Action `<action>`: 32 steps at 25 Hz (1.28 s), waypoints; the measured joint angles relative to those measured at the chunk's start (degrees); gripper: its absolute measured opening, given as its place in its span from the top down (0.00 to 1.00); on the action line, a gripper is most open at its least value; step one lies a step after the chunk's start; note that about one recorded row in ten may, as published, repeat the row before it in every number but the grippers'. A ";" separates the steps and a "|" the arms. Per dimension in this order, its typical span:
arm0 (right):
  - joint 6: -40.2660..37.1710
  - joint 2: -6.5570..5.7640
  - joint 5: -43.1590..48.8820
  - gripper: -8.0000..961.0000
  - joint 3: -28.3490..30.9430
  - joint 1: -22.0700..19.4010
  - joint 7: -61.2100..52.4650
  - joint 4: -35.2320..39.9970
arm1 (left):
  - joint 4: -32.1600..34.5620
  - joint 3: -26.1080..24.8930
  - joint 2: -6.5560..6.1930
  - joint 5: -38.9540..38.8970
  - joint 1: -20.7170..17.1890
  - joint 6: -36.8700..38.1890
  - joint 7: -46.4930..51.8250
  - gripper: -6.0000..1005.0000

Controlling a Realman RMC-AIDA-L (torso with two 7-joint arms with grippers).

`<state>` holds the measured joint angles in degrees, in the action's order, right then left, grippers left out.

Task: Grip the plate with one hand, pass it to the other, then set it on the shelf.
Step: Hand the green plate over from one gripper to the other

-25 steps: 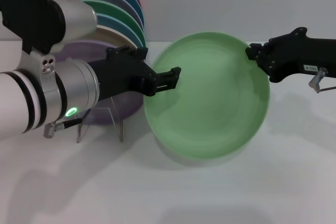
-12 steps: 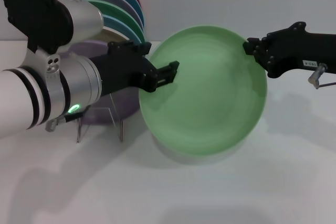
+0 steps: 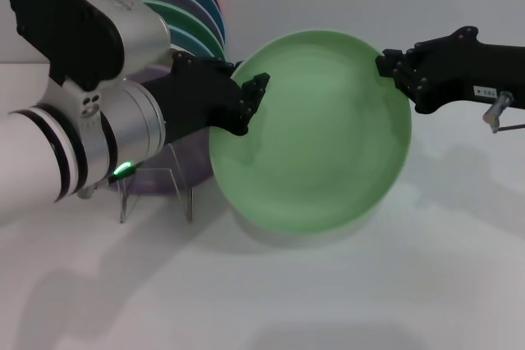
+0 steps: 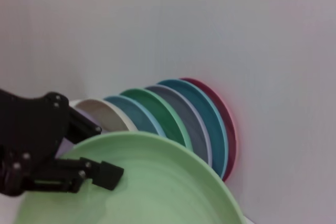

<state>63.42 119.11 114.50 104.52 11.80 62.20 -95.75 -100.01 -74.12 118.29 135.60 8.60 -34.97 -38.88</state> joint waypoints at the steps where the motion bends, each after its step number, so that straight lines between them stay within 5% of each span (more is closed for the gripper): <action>1: 0.00 0.00 0.00 0.93 0.00 0.00 0.00 0.00 | 0.00 0.00 0.00 0.00 0.00 0.00 0.00 0.66; 7: 0.56 0.01 -4.39 0.92 0.01 -1.69 -0.15 1.47 | -0.89 1.70 -0.14 -0.12 -1.91 4.19 -1.59 0.78; 11: 0.57 -0.01 -8.09 0.72 1.95 -3.40 -0.19 2.84 | -1.30 1.72 -0.14 -0.28 -2.23 4.60 -2.13 0.87; 19: 1.58 0.12 -26.06 0.56 13.93 -10.01 4.18 8.29 | -3.69 3.38 -0.19 -0.54 -5.01 10.08 -7.66 0.91; 22: 4.69 0.15 -37.43 0.50 19.81 -11.03 10.16 16.86 | -3.19 7.61 -0.30 -0.42 -7.69 21.95 -15.59 0.91; 26: 11.38 -0.17 -43.47 0.41 27.89 -8.32 13.71 27.89 | 2.52 18.79 -0.84 4.12 -10.10 51.75 -24.72 0.91; 30: 12.77 0.09 -43.08 0.37 29.71 -7.47 16.35 29.83 | 12.80 24.27 -1.54 14.08 -10.05 78.42 -17.92 0.91; 32: 12.70 0.09 -43.00 0.37 29.53 -7.31 16.76 30.03 | 18.88 24.41 -2.68 22.41 -10.09 90.35 -6.59 0.91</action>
<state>76.12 119.19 71.50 134.05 4.49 78.96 -65.72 -81.13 -49.71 115.60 158.01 -1.49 55.38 -45.47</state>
